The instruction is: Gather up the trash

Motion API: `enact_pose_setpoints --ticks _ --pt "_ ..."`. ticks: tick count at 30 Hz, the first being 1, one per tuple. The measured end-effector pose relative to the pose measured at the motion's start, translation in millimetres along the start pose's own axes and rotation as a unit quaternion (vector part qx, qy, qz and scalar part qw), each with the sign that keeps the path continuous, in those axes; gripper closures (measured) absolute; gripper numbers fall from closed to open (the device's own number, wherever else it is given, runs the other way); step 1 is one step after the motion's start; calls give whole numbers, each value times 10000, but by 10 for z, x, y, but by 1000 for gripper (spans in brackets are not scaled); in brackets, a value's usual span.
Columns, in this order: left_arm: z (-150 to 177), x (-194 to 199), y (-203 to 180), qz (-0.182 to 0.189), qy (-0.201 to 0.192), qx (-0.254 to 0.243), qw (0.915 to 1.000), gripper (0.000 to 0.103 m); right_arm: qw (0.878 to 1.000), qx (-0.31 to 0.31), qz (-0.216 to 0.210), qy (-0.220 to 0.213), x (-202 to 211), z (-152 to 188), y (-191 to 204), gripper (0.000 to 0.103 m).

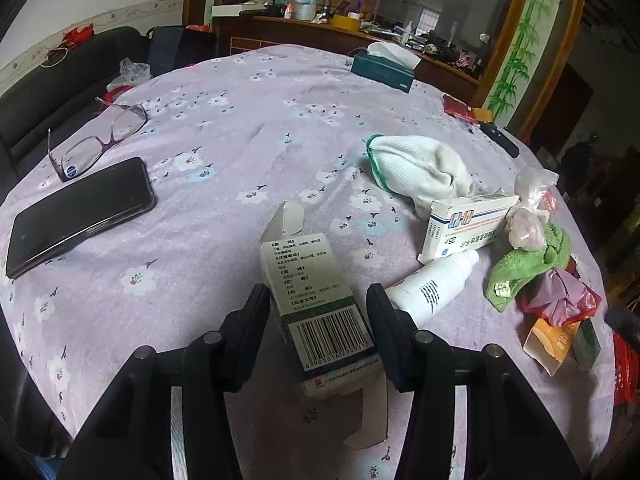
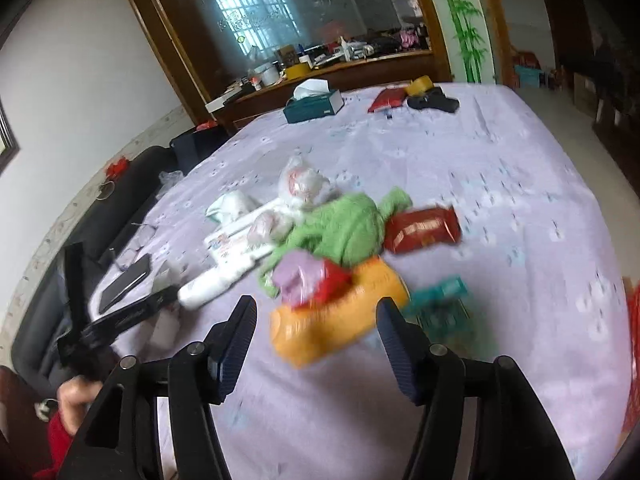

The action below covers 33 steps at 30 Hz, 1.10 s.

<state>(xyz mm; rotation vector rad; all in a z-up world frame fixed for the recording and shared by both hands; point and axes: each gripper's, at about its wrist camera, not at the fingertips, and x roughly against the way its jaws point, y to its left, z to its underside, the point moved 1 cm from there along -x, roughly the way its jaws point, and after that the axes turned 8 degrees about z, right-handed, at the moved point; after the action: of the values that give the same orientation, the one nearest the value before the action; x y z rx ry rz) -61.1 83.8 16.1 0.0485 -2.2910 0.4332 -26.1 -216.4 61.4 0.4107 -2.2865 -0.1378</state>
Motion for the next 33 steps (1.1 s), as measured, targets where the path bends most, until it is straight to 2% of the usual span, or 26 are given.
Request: enact_pose_setpoints --ticks 2,6,7,8,9,10,12,17,22,33 --pt "13 7 10 64 -65 -14 10000 54 9999 101 129 23 -124 -51 55 37" --pt "39 23 32 179 -169 -39 9997 54 9995 219 110 205 -357 -104 134 37" --pt "47 26 42 218 -192 -29 9996 54 9991 302 175 238 -413 -93 178 42" --pt "52 30 45 240 -206 -28 9995 55 9988 370 212 247 -447 -76 210 52" --pt "57 40 46 252 -227 -32 9994 55 9983 454 227 282 -472 -53 247 69" --pt "67 54 49 275 -251 -31 9993 58 9977 532 263 318 -492 -27 280 74" --pt "79 93 29 316 -308 -54 9990 61 9975 586 311 263 -467 26 309 75" --pt "103 242 -128 410 -523 -244 9975 69 9977 592 289 -186 -198 148 320 79" --pt "154 368 -447 621 -670 -631 9938 70 9957 436 503 -644 58 274 215 79" --pt "375 272 -1037 1042 -502 -1268 9852 70 9948 -44 545 -862 311 432 -70 79"
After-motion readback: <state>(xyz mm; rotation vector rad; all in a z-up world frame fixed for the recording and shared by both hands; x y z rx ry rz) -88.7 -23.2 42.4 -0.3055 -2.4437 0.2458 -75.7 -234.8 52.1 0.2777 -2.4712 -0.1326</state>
